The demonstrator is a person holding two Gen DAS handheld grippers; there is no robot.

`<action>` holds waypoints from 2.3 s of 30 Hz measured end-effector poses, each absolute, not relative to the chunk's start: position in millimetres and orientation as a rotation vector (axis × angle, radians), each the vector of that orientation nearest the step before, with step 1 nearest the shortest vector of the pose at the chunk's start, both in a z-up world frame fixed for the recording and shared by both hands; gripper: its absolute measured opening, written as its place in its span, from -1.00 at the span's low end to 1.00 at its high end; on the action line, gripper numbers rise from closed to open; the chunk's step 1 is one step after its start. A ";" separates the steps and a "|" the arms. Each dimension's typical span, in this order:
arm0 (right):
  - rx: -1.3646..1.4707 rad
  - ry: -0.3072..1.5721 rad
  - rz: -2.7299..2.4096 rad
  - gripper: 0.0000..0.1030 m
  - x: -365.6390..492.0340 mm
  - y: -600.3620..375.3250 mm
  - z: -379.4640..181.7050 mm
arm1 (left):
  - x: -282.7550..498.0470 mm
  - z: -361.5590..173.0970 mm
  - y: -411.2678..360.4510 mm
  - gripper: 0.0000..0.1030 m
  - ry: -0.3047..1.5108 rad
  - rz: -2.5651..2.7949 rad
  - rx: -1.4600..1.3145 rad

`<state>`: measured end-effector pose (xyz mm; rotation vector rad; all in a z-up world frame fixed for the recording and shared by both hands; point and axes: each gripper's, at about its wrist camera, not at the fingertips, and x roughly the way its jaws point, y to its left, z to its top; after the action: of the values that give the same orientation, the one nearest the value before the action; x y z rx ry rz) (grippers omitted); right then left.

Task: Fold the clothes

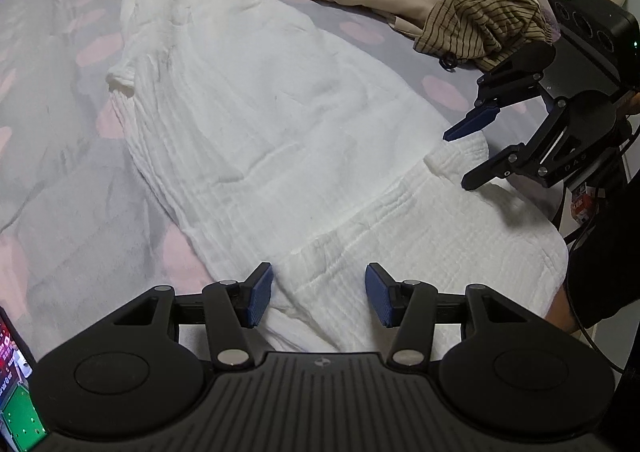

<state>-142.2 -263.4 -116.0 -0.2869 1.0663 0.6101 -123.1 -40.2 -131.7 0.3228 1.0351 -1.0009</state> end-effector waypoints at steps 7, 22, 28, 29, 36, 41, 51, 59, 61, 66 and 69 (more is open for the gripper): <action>-0.324 1.045 0.716 -0.73 -154.4 -251.9 -105.4 | -125.0 -125.9 -41.3 -0.57 1.064 -1.036 0.303; -0.217 0.985 0.703 -0.78 -143.7 -278.0 -60.8 | -136.4 -100.5 -20.6 -0.73 0.959 -1.086 0.228; -0.229 0.946 0.567 -0.79 -97.2 -275.9 -55.9 | -90.6 -87.8 -28.7 -0.73 0.908 -0.954 0.151; -0.235 0.943 0.549 -0.79 -88.7 -275.0 -55.6 | -85.0 -85.9 -32.8 -0.73 0.901 -0.937 0.155; -0.263 0.954 0.486 -0.79 -43.7 -263.9 -63.9 | -56.2 -94.0 -42.9 -0.73 0.947 -0.822 0.123; -0.319 1.012 0.452 -0.79 -30.8 -249.9 -83.2 | -48.2 -110.0 -49.8 -0.72 0.977 -0.782 0.163; -0.307 1.025 0.324 -0.79 -16.1 -250.6 -79.1 | -45.7 -101.4 -60.8 -0.70 0.900 -0.777 0.191; -0.249 1.094 0.292 -0.31 -21.8 -269.0 -89.0 | -44.1 -114.9 -58.9 -0.05 0.962 -0.676 0.301; -0.139 1.094 0.295 -0.05 -27.6 -286.0 -81.8 | -45.7 -107.3 -46.0 0.00 0.979 -0.647 0.252; 0.105 1.148 0.322 0.17 -52.1 -326.4 -78.8 | -63.3 -103.5 -7.0 0.00 1.113 -0.702 0.064; 0.173 1.223 0.352 0.24 -72.9 -338.0 -91.6 | -80.3 -112.0 6.2 0.00 1.206 -0.740 0.031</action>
<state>-72.9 -338.0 -91.6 0.1727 1.2229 0.3516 -80.3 6.2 -112.0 0.0306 1.2057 -0.7401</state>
